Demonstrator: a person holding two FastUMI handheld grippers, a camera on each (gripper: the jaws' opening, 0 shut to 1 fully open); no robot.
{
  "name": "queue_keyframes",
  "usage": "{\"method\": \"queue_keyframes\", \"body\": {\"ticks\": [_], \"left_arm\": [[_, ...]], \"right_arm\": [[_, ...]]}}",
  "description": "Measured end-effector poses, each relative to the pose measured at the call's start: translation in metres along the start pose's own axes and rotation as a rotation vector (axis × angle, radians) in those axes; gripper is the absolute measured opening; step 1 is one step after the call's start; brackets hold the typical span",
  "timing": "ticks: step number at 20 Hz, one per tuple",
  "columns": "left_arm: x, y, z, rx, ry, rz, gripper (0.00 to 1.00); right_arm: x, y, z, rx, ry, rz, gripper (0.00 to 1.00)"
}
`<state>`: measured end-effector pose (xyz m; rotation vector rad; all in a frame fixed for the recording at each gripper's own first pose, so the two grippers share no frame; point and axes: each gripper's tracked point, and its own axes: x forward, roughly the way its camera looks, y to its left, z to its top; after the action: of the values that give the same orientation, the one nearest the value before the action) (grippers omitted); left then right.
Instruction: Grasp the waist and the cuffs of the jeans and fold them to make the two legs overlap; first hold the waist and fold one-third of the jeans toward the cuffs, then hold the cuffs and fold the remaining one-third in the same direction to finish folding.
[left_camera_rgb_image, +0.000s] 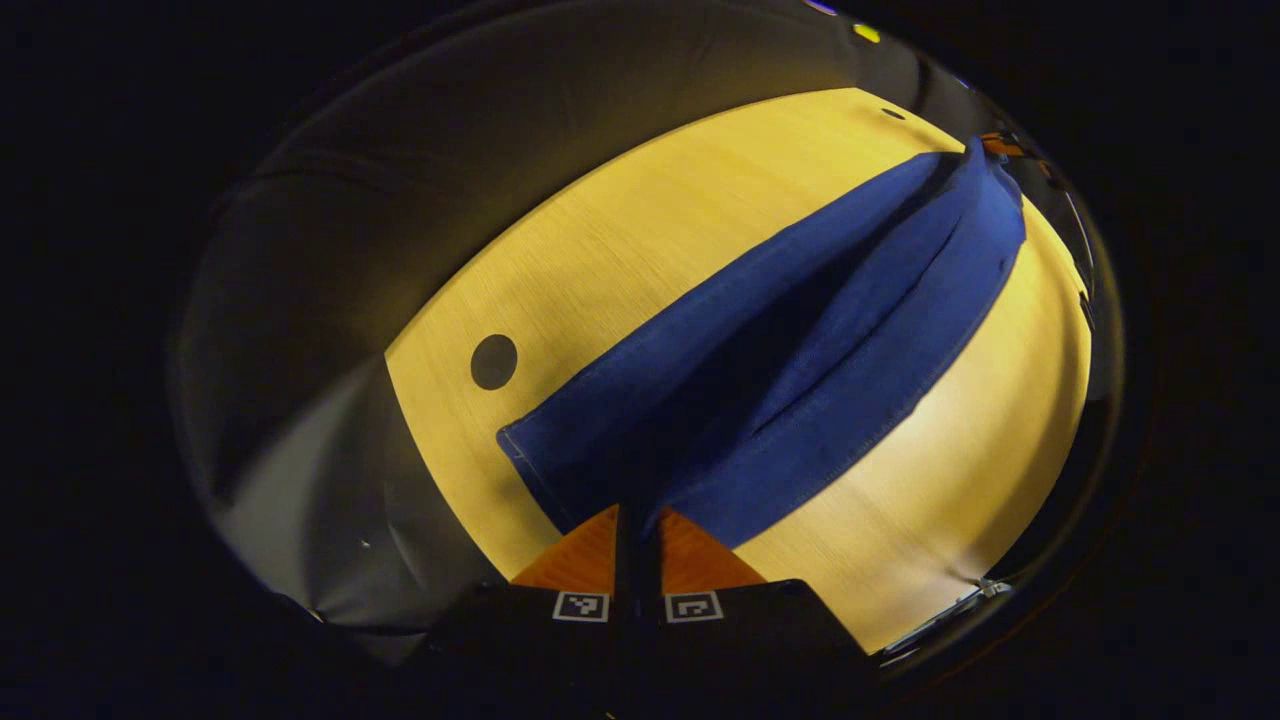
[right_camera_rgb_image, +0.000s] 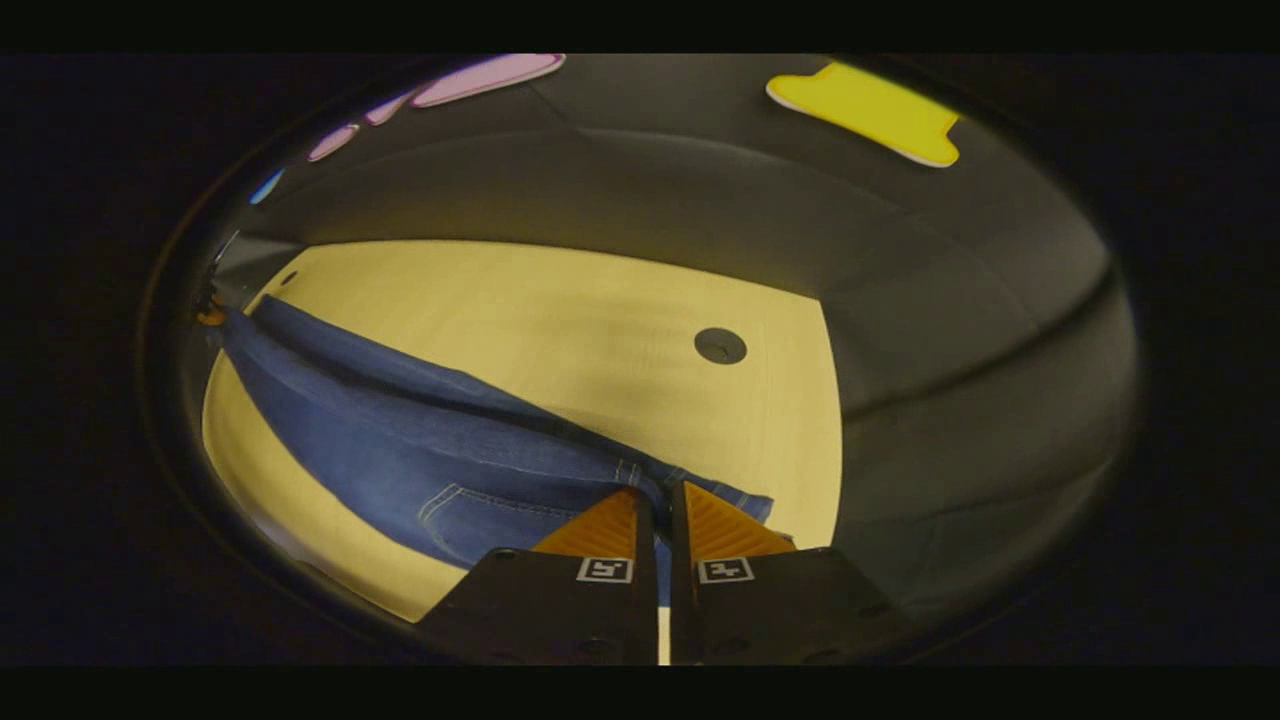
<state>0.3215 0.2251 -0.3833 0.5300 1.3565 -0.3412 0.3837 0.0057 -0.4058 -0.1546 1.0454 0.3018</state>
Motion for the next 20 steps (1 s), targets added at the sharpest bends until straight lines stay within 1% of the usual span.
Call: {"method": "queue_keyframes", "body": {"ticks": [2,3,4,5,6,7,8,9,10,11,12,13,14,15,16,17,18,19,20], "left_arm": [[0.024,0.003,-0.002,-0.008,0.057,0.016,0.07],[0.036,0.009,-0.009,-0.016,0.093,0.036,0.07],[0.044,0.018,-0.017,-0.025,0.133,0.078,0.09],[0.05,0.034,-0.027,-0.032,0.169,0.14,0.11],[0.054,0.044,-0.031,-0.048,0.181,0.175,0.3],[0.054,0.044,-0.034,-0.072,0.172,0.184,0.38],[0.052,0.049,-0.034,-0.09,0.153,0.21,0.38],[0.049,0.055,-0.034,-0.109,0.143,0.252,0.42],[0.045,0.064,-0.036,-0.128,0.142,0.31,0.42],[0.039,0.07,-0.039,-0.147,0.15,0.365,0.57],[0.032,0.071,-0.035,-0.176,0.133,0.391,0.72],[0.027,0.067,-0.033,-0.21,0.101,0.401,0.78],[0.023,0.066,-0.029,-0.231,0.064,0.407,0.89],[0.015,0.067,-0.025,-0.254,0.019,0.405,0.94],[0.004,0.063,-0.02,-0.279,-0.038,0.401,0.96],[-0.006,0.058,-0.015,-0.311,-0.104,0.383,0.97],[-0.016,0.052,-0.01,-0.348,-0.165,0.366,0.97],[-0.025,0.041,-0.005,-0.382,-0.222,0.34,0.97],[-0.036,0.03,0.002,-0.409,-0.274,0.318,0.97]], "right_arm": [[0.026,0.004,-0.002,-0.049,0.023,-0.024,0.0],[0.034,0.004,0.0,-0.078,0.028,-0.035,0.0],[0.038,0.005,0.003,-0.106,0.026,-0.049,0.0],[0.043,0.005,0.004,-0.131,0.026,-0.059,0.0],[0.048,0.007,0.004,-0.15,0.03,-0.065,0.04],[0.052,0.008,0.004,-0.161,0.031,-0.071,0.08],[0.055,0.007,0.004,-0.169,0.028,-0.078,0.08],[0.057,0.006,0.006,-0.177,0.025,-0.091,0.09],[0.058,0.006,0.007,-0.18,0.02,-0.095,0.27],[0.057,0.006,0.008,-0.182,0.021,-0.099,0.32],[0.055,0.004,0.009,-0.187,0.018,-0.113,0.38],[0.052,0.005,0.01,-0.187,0.011,-0.111,0.47],[0.049,0.007,0.011,-0.189,0.004,-0.103,0.35],[0.045,0.011,0.013,-0.188,-0.012,-0.08,0.51],[0.038,0.018,0.016,-0.188,-0.033,-0.056,0.67],[0.028,0.018,0.028,-0.205,-0.05,-0.059,0.84],[0.017,0.016,0.024,-0.221,-0.074,-0.061,1.0],[0.006,0.017,0.028,-0.23,-0.099,-0.056,0.97],[-0.005,0.018,0.032,-0.229,-0.122,-0.05,0.97]]}}
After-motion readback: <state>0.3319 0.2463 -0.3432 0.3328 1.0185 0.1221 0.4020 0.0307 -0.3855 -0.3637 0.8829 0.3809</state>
